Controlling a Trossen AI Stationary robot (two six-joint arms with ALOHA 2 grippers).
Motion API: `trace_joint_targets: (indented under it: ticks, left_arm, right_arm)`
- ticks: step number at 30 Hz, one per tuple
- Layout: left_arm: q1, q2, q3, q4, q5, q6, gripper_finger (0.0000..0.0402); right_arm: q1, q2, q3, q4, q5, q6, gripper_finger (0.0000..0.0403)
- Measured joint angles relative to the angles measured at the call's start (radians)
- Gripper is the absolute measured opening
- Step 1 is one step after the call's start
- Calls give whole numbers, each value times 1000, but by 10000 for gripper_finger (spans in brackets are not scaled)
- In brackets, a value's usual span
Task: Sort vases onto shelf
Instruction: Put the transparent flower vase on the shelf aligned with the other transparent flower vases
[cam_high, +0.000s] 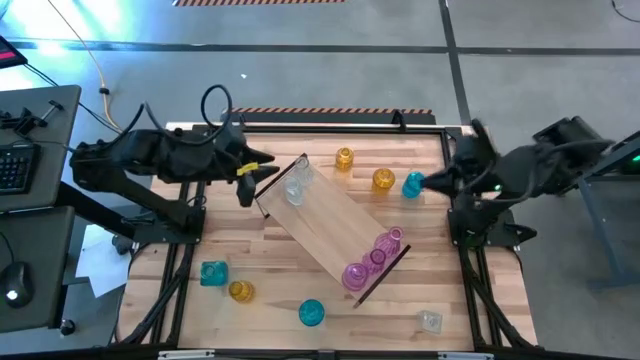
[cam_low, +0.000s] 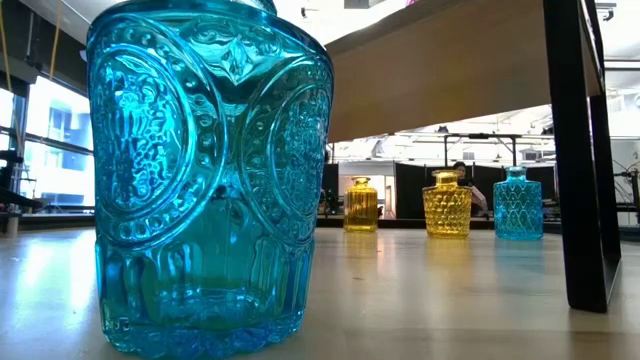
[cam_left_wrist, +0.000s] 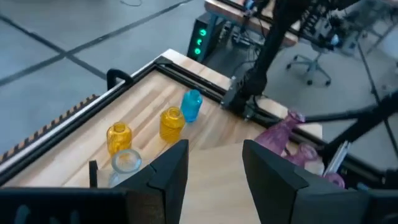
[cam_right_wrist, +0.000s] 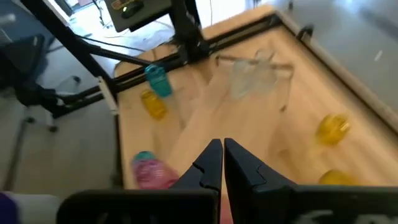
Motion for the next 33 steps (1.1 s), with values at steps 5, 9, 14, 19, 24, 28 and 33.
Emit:
trace_joint_targets:
  ticks: [5, 9, 14, 19, 24, 28, 33]
  left_arm:
    - [-29, -1, 0, -7, 48, 65, 145]
    - [-68, -28, -2, -46, 65, 80, 145]
    - [-122, -76, -2, -138, 66, 81, 145]
    - [-164, -108, -2, -200, 66, 89, 145]
    - [-199, -115, -2, -217, 66, 123, 145]
    - [-226, -116, -1, -237, 67, 123, 145]
    - [-252, -116, -1, -243, 66, 123, 145]
  right_arm:
    - [64, 81, 0, 0, -5, 228, 0]
    - [140, 145, 0, 0, -10, 436, 0]
    - [264, 238, 0, 0, -66, 674, 0]
    - [385, 342, 0, 0, -124, 897, 0]
    - [480, 432, 0, 0, -132, 1143, 0]
    - [525, 499, 0, 0, -139, 1330, 0]
    - [546, 605, 0, 0, -293, 1408, 0]
